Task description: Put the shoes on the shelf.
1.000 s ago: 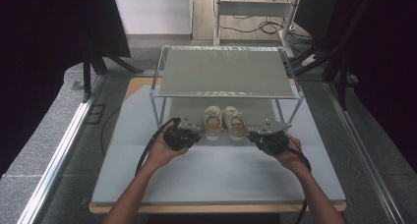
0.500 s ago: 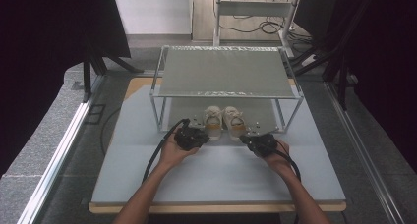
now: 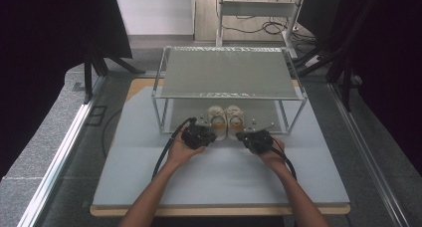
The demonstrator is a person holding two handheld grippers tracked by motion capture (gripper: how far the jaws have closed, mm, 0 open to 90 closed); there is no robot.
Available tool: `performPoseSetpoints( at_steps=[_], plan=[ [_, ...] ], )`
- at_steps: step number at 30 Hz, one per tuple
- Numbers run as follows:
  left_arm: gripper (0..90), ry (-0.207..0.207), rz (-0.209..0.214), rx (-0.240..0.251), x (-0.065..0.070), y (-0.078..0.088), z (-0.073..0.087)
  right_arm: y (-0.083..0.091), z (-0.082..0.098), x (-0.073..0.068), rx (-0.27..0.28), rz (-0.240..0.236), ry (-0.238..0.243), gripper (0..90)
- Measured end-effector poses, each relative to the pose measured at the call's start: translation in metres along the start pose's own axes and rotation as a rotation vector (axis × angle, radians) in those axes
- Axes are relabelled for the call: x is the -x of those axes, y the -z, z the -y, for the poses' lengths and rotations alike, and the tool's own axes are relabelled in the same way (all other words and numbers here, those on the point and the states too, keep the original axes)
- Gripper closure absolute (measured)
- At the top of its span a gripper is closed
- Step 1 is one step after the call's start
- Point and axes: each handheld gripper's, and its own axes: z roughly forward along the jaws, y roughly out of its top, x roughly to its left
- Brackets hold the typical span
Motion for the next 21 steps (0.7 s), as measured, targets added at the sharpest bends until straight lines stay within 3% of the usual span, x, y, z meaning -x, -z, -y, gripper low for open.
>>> performPoseSetpoints(
  at_steps=[9,11,14,21],
  plan=[
    [84.6,-0.013,-0.006,-0.009,0.001,-0.001,-0.003,-0.010,-0.008,0.004,0.025,0.028,-0.034,90.0],
    [84.9,-0.008,-0.007,-0.007,0.001,-0.002,-0.003,-0.013,-0.007,0.007,0.030,0.056,-0.066,90.0],
    [85.1,-0.009,-0.019,-0.007,0.000,-0.002,-0.004,-0.014,-0.006,0.010,0.038,0.043,-0.084,90.0],
    [85.4,-0.005,-0.061,-0.023,-0.015,-0.005,-0.011,-0.014,-0.006,0.010,0.034,0.040,-0.085,90.0]
  ],
)
